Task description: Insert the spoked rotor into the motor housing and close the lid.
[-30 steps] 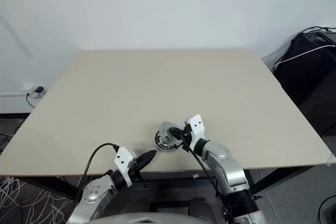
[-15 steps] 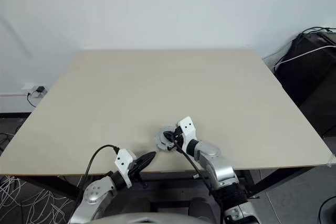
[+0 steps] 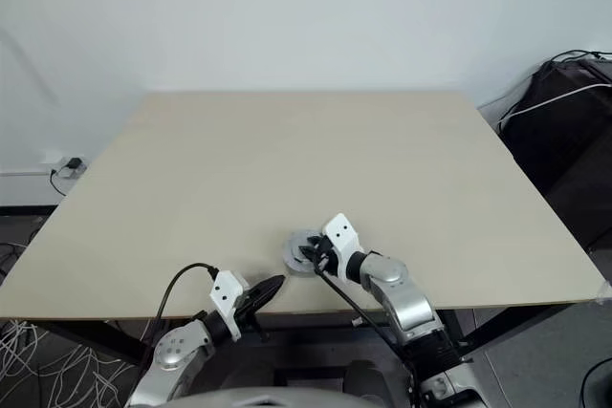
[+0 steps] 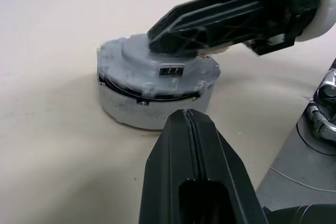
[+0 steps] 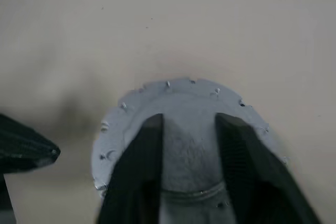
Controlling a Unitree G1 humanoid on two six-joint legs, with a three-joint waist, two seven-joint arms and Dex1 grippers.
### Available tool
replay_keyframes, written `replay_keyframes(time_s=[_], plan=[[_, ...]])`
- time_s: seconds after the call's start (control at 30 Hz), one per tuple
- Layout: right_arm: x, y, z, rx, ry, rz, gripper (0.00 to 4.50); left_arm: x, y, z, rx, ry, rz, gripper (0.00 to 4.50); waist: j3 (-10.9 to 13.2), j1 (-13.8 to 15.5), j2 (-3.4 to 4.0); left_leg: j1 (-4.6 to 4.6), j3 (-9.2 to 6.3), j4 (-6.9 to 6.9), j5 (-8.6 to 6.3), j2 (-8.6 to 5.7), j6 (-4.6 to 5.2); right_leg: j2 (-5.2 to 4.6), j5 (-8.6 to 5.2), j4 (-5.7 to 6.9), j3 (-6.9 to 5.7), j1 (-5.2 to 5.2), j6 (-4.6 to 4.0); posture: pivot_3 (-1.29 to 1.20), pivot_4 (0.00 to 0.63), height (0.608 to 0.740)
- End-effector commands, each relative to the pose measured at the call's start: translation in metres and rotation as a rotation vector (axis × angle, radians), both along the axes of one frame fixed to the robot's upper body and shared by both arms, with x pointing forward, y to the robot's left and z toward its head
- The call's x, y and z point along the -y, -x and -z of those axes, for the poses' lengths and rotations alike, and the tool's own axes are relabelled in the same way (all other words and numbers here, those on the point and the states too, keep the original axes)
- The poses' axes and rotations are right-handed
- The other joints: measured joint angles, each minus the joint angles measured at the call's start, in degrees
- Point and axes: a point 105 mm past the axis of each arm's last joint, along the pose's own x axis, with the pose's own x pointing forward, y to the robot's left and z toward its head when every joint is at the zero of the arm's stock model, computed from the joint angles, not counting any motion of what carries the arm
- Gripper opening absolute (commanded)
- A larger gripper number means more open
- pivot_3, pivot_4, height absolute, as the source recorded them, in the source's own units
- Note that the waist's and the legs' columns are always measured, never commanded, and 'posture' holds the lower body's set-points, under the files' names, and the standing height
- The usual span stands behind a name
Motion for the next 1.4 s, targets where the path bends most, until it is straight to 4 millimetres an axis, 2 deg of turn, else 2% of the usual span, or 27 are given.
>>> replay_keyframes(time_s=[0.03,0.2,0.5,0.83,0.93,1.0,1.2,1.4], plan=[[-0.005,-0.007,-0.026,0.112,-0.020,-0.048,2.87,0.003,-0.005,-0.009,0.047,0.005,0.008,0.00,0.00,0.00,0.00,0.00,0.00,0.00,0.00,-0.01,0.00,0.01,0.00,0.00,0.00,0.00,0.00,0.00,0.000,0.740],[-0.007,-0.005,-0.025,0.119,0.012,-0.113,4.46,0.003,-0.005,-0.009,0.048,0.005,0.008,0.00,0.00,0.04,0.00,0.00,0.00,0.01,0.00,-0.02,0.00,0.00,0.00,0.00,0.00,0.01,0.00,0.00,0.000,0.740],[-0.009,-0.005,-0.010,0.077,0.077,-0.196,4.46,0.001,-0.006,-0.009,0.052,0.001,0.000,0.00,0.00,0.06,-0.01,0.00,0.00,0.01,0.01,-0.04,0.01,0.01,0.01,0.00,0.00,0.02,0.00,0.00,0.000,0.740],[-0.003,-0.014,0.000,0.046,0.105,-0.173,4.46,0.001,-0.005,-0.010,0.055,0.003,-0.010,0.00,-0.01,0.08,-0.01,0.01,0.00,0.02,0.01,-0.07,0.01,0.01,0.01,0.02,0.00,0.02,0.00,0.00,0.000,0.740],[-0.002,-0.014,0.000,0.043,0.096,-0.163,3.87,0.001,-0.005,-0.010,0.052,0.004,-0.011,0.00,-0.01,0.08,0.00,0.01,0.00,0.02,0.01,-0.06,0.01,0.01,0.01,0.02,0.00,0.02,0.00,0.00,0.000,0.740],[-0.002,-0.013,-0.001,0.042,0.081,-0.152,3.24,0.001,-0.004,-0.010,0.051,0.005,-0.010,0.00,-0.01,0.08,-0.01,0.01,0.00,0.02,0.01,-0.06,0.00,0.01,0.02,0.02,0.00,0.02,0.00,0.00,0.000,0.740],[-0.001,-0.015,-0.006,0.052,0.055,-0.078,3.20,0.001,-0.004,-0.008,0.045,0.004,-0.004,0.00,-0.01,0.17,0.00,0.01,-0.01,0.02,0.01,-0.06,0.00,0.01,0.01,0.03,0.00,0.02,0.00,0.00,0.000,0.740],[-0.004,-0.012,0.000,0.033,0.089,-0.084,3.20,0.003,-0.003,-0.008,0.045,0.005,0.000,0.00,-0.01,0.22,0.00,0.01,-0.01,0.02,0.01,-0.05,0.00,-0.01,0.01,0.03,0.00,0.02,0.00,0.00,0.000,0.740]])
